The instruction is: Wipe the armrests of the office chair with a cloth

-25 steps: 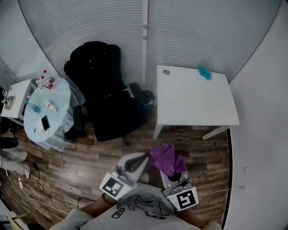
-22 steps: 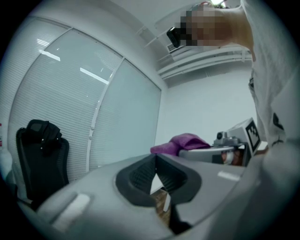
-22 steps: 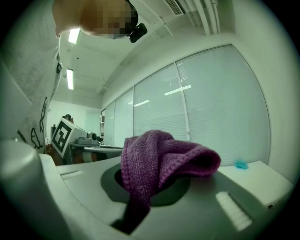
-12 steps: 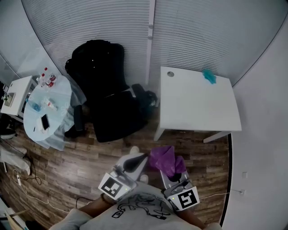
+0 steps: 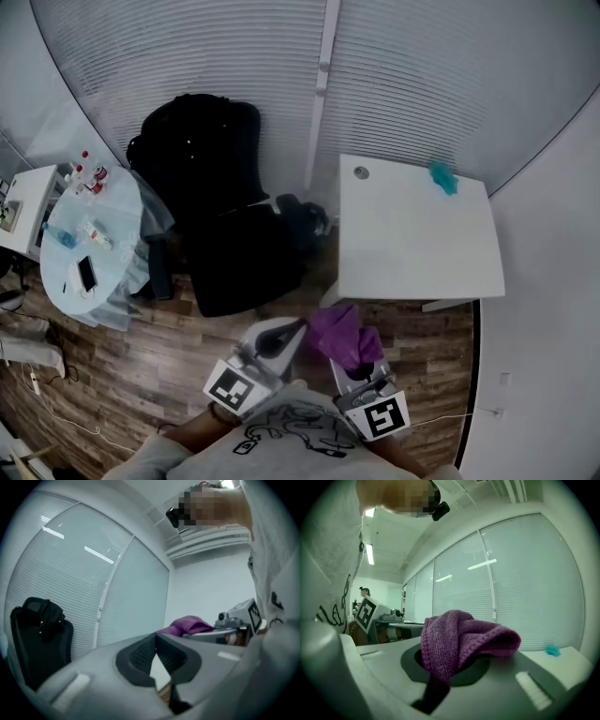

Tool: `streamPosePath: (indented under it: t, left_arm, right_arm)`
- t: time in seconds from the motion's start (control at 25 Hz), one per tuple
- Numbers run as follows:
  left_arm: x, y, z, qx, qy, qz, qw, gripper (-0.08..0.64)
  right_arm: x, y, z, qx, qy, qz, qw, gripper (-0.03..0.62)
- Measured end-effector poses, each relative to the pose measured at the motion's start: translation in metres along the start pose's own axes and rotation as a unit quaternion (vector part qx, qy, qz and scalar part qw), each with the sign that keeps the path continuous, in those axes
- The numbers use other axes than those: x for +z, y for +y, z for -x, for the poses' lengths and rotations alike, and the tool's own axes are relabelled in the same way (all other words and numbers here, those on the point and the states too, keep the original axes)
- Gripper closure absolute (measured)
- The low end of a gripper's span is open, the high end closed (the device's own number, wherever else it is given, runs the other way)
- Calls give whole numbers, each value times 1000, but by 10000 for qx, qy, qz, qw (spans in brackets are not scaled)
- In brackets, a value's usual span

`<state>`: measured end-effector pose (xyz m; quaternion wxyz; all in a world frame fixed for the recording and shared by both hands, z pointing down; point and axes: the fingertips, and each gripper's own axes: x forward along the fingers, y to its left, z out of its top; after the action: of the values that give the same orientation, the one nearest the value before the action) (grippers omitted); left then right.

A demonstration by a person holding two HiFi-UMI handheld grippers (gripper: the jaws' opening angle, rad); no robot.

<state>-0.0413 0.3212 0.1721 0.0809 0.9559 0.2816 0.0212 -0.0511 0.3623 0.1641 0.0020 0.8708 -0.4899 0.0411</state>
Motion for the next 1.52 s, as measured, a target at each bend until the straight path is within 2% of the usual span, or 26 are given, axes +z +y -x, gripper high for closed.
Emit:
streamPosePath:
  t: [0.4, 0.76, 1.12, 1.52]
  left_arm:
    - [23, 115, -44, -77, 65, -54, 9999, 557]
    - [32, 197, -68, -11, 84, -26, 10000, 557]
    - [34, 237, -86, -16, 122, 16, 9999, 557]
    - [30, 240, -104, -67, 190, 37, 9998, 557]
  right_arm:
    - [16, -46, -117, -60, 81, 3, 9999, 565]
    - [18, -77, -198, -59, 137, -20, 9999, 565]
    - [14, -94, -236, -64, 265, -38, 9996, 565]
    - [12, -109, -240, -76, 312, -98, 9994, 565]
